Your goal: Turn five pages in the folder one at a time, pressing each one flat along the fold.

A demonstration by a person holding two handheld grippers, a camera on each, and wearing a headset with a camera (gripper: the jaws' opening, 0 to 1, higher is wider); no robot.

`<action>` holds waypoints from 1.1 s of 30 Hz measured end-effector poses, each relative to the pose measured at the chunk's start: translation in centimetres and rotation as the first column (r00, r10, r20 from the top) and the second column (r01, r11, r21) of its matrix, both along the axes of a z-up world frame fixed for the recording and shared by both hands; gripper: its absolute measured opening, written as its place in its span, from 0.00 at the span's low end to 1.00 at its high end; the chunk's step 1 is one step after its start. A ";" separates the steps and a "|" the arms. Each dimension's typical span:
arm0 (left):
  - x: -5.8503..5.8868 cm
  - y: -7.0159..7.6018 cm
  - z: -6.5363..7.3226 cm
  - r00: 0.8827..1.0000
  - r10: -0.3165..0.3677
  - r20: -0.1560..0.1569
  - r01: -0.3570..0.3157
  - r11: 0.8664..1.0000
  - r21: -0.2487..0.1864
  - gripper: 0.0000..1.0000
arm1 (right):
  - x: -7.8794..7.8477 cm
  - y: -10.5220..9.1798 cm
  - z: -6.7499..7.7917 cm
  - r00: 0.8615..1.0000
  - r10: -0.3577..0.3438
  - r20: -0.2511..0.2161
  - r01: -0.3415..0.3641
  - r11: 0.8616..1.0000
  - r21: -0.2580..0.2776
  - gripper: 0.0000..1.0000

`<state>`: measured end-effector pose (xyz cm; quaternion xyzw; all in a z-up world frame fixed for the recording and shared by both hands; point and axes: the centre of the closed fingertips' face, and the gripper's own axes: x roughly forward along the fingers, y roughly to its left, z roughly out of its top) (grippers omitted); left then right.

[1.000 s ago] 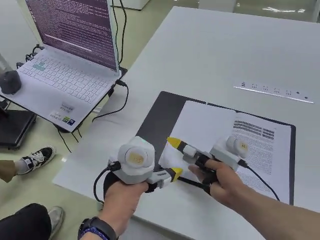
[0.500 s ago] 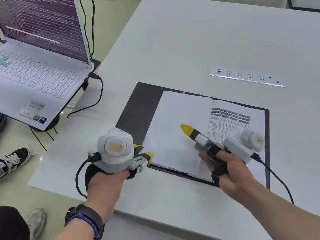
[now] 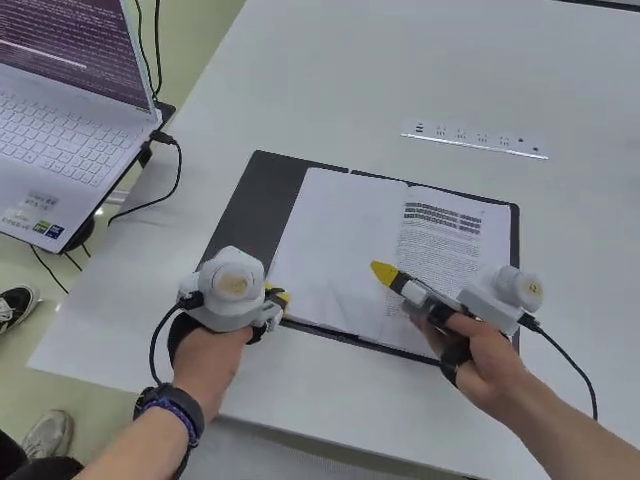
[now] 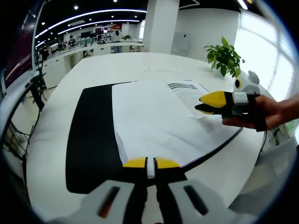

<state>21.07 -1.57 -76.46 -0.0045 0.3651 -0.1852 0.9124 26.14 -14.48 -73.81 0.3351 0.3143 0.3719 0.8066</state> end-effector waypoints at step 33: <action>-0.7 0.2 -2.7 0.993 0.069 -0.099 -0.068 0.998 0.010 0.00 | 1.4 -2.9 -0.7 0.989 0.116 0.095 -0.101 0.985 -0.142 0.11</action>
